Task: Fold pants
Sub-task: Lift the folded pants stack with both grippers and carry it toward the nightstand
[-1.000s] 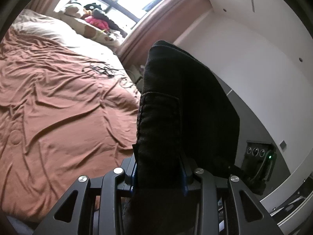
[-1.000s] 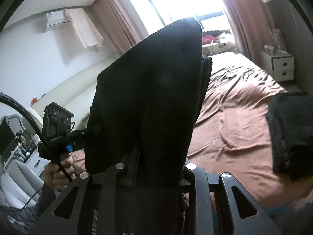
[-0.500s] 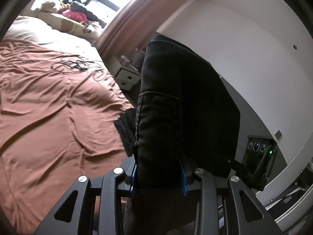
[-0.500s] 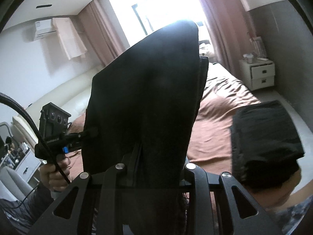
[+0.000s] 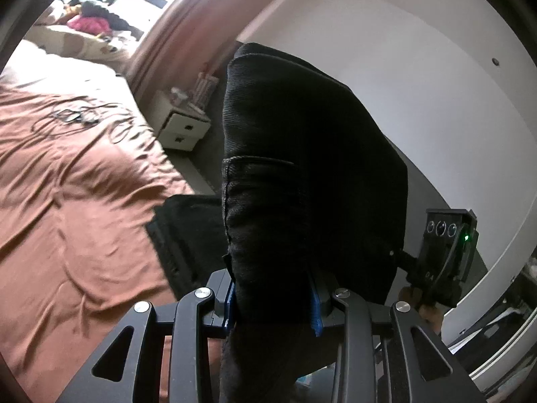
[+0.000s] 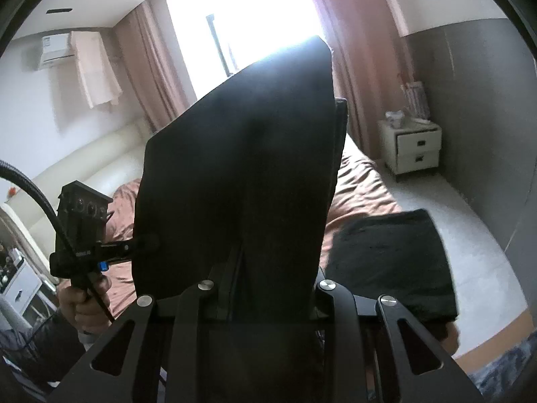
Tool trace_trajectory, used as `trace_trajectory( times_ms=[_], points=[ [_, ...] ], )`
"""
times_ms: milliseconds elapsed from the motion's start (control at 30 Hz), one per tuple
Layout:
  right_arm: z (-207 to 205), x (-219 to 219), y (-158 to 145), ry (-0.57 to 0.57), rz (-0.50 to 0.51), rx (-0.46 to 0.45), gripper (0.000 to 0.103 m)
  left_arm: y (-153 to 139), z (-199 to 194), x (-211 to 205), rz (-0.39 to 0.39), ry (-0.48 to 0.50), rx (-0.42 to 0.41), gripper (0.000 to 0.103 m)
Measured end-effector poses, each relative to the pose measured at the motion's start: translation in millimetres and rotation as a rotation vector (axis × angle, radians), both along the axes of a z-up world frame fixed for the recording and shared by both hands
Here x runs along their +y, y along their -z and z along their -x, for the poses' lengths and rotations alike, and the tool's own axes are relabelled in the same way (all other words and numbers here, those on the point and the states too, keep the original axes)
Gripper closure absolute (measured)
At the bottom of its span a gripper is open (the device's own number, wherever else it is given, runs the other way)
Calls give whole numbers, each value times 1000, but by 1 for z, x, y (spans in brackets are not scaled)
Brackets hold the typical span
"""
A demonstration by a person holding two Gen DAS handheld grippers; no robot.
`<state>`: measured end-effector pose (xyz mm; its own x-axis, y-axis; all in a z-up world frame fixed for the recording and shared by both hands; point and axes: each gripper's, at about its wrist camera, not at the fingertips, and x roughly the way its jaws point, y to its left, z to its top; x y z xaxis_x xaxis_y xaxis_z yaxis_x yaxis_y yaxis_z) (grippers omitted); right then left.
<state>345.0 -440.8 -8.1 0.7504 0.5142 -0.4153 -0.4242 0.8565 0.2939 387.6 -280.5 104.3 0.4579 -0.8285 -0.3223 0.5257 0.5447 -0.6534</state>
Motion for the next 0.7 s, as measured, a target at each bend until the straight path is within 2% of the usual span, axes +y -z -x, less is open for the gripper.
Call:
trace_trajectory(
  times_ms=[267,700],
  points=[
    [-5,-18,-2,59,31,-2,80,7,-41,-52,31,87,20,68],
    [-13,6,2,106,111,50,80,49,-110,-107,71,121,100,68]
  ],
)
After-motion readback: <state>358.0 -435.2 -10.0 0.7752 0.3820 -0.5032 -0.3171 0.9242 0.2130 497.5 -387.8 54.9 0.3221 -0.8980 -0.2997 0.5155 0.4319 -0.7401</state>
